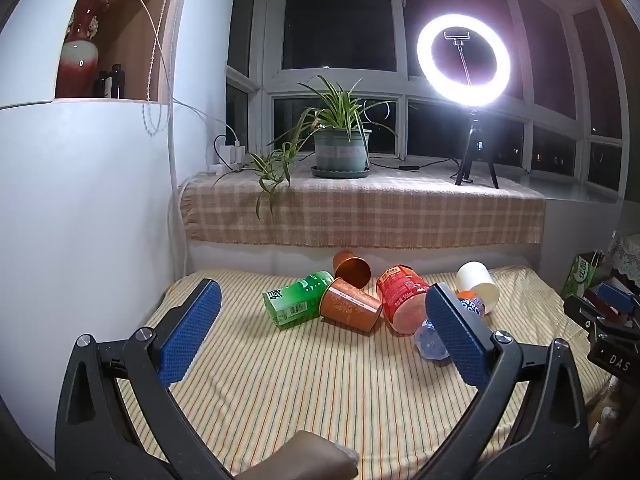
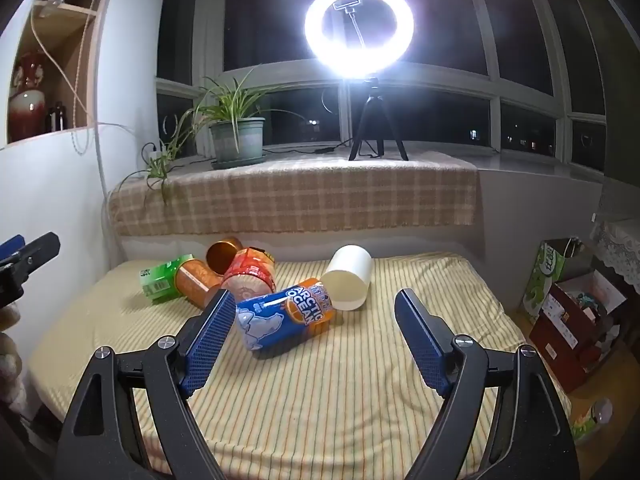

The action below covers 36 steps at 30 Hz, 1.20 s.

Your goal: Flip cup upright

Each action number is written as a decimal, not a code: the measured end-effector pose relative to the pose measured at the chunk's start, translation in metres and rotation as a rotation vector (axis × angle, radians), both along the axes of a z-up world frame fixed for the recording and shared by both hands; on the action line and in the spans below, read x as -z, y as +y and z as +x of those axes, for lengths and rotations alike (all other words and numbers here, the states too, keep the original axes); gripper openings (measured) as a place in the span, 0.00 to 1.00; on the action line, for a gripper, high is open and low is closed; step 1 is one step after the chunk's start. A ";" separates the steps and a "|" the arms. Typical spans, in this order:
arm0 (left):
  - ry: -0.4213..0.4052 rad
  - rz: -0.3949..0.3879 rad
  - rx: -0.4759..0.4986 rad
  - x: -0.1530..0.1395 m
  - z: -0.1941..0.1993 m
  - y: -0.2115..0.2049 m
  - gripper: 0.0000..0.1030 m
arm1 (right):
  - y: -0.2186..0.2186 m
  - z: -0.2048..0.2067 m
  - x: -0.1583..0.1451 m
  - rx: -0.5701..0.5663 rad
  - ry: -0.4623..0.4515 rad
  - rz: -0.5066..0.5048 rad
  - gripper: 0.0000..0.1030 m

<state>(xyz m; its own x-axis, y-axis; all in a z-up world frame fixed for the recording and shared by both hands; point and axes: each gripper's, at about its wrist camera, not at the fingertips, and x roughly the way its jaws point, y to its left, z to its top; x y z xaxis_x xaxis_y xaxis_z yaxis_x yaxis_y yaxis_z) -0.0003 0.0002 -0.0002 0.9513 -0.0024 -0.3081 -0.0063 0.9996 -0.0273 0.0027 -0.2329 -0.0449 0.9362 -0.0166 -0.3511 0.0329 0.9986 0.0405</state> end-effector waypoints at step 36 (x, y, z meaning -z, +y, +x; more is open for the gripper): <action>-0.006 -0.004 -0.006 -0.005 0.002 0.008 1.00 | 0.008 0.005 -0.010 0.005 -0.020 -0.033 0.81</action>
<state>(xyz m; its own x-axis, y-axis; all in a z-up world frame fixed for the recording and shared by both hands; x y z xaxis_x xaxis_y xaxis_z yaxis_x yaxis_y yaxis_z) 0.0018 0.0083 0.0046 0.9532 0.0024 -0.3022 -0.0123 0.9994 -0.0309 0.0075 -0.2251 -0.0352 0.9430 -0.0325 -0.3311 0.0371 0.9993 0.0078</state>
